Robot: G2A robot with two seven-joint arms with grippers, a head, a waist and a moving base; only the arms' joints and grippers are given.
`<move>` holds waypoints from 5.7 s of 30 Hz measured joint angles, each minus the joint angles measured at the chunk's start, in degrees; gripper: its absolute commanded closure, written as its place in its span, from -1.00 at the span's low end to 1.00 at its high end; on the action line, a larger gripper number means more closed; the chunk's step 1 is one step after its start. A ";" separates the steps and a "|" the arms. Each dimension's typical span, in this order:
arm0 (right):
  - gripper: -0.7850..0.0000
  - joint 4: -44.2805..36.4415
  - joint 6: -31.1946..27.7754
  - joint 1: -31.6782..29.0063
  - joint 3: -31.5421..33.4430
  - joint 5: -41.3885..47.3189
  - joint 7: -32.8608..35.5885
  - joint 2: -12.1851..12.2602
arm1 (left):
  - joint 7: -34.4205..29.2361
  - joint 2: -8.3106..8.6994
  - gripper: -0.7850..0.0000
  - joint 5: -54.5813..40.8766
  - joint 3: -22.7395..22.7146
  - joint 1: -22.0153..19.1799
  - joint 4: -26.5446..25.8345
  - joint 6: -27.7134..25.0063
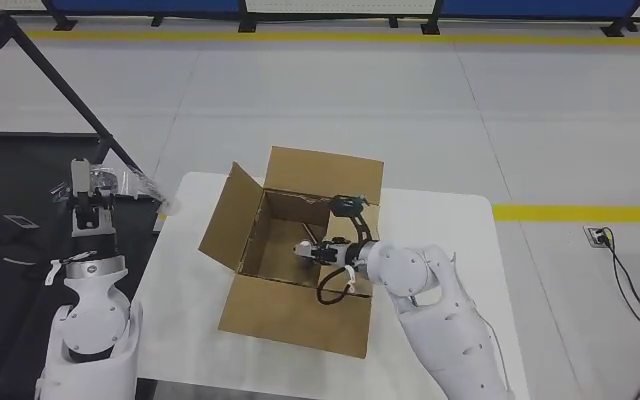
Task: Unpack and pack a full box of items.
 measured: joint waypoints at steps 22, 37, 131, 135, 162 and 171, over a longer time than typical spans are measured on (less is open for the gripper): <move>-1.00 -7.29 -1.76 -1.32 1.73 5.46 -1.83 0.81 | 1.46 -0.03 -1.00 0.68 0.02 -0.44 0.13 0.61; -1.00 3.25 -6.26 6.11 -7.30 11.56 -10.91 -1.63 | 2.93 -0.24 -1.00 1.43 0.69 -0.36 1.74 2.10; -1.00 31.62 -9.14 27.03 -11.66 16.53 -18.60 -5.93 | 4.50 -1.39 -1.00 3.53 3.46 -2.52 3.21 4.94; -1.00 33.31 -9.22 27.47 -11.87 17.16 -18.55 -6.04 | 4.44 -1.46 -1.00 3.66 3.96 -2.90 3.58 5.12; -1.00 39.85 -13.44 22.15 9.34 16.75 -44.01 0.92 | 2.85 -1.76 -1.00 5.38 6.45 -4.67 3.44 6.07; -1.00 54.69 -18.99 28.10 11.54 22.27 -37.01 1.45 | 2.73 -1.81 -1.00 6.07 6.76 -4.98 3.40 6.44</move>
